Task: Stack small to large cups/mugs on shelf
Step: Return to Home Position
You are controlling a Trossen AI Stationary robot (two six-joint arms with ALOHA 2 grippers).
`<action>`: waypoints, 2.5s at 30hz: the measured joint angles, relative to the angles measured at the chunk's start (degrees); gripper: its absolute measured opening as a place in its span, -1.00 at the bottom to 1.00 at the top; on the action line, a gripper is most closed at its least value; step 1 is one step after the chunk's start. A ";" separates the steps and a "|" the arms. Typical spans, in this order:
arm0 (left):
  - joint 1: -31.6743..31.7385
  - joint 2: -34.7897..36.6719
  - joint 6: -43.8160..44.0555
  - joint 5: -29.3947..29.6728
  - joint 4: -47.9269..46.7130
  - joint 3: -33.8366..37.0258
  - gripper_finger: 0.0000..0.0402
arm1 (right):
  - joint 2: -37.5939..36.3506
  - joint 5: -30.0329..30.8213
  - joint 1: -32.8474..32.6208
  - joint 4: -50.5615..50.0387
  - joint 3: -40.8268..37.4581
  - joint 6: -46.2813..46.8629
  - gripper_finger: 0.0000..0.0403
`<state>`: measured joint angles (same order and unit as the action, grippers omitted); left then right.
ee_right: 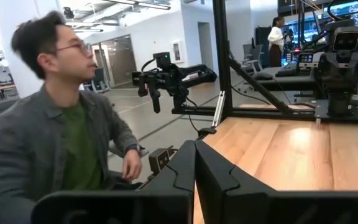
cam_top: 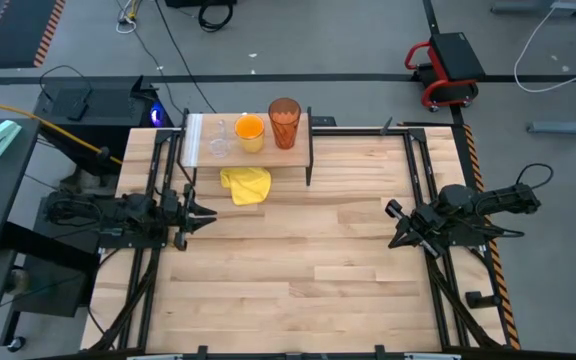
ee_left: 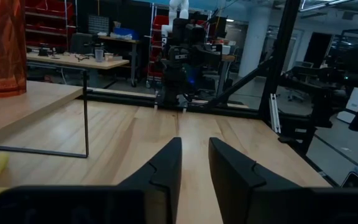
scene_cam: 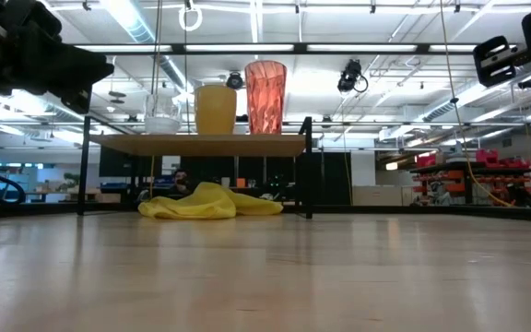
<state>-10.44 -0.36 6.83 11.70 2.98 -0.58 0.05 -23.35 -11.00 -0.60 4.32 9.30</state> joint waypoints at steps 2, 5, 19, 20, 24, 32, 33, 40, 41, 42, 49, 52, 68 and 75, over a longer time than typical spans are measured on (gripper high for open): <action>0.00 0.00 0.00 0.00 0.00 0.00 -0.57 | 0.00 0.00 0.00 0.00 0.00 0.00 -0.93; 0.00 0.00 0.00 0.00 -0.02 0.00 -0.59 | 0.00 0.00 0.00 0.00 0.00 0.00 -0.93; 0.00 0.00 0.00 0.02 -0.04 0.02 -0.55 | 0.00 0.00 0.00 0.02 0.00 0.00 -0.93; 0.00 0.00 0.00 0.02 -0.02 0.02 -0.55 | 0.00 0.00 0.00 0.02 0.00 0.00 -0.93; 0.00 0.00 0.00 0.02 -0.04 0.04 -0.57 | 0.00 0.00 0.00 0.02 0.00 0.00 -0.93; 0.00 0.00 0.01 0.02 -0.04 0.04 -0.57 | 0.00 -0.02 0.00 0.02 0.00 0.00 -0.93; 0.00 0.00 0.00 0.02 -0.04 0.04 -0.56 | 0.00 0.00 0.00 0.00 0.00 0.00 -0.93; 0.00 0.00 0.00 0.02 -0.04 0.04 -0.56 | 0.00 -0.01 0.00 0.02 0.00 0.00 -0.93; 0.00 0.00 0.00 0.02 -0.04 0.04 -0.57 | 0.00 0.00 0.00 0.02 0.00 0.00 -0.93; 0.00 0.00 0.00 0.02 -0.04 0.04 -0.58 | 0.00 -0.02 0.00 0.02 0.00 0.00 -0.93; 0.00 0.00 0.01 0.01 -0.05 0.07 -0.59 | 0.00 0.00 0.00 0.02 0.00 0.00 -0.93; 0.00 0.00 0.02 0.00 -0.07 0.07 -0.58 | 0.02 0.00 0.00 0.00 0.00 0.00 -0.93; -0.01 0.00 0.01 0.02 -0.07 0.07 -0.59 | 0.02 -0.02 0.00 0.01 0.00 0.00 -0.93; -0.01 0.00 0.00 0.02 -0.07 0.07 -0.55 | 0.01 -0.02 0.00 0.02 0.01 0.00 -0.93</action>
<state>-10.45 -0.36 6.83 11.73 2.92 -0.51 0.07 -23.37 -11.00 -0.58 4.32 9.30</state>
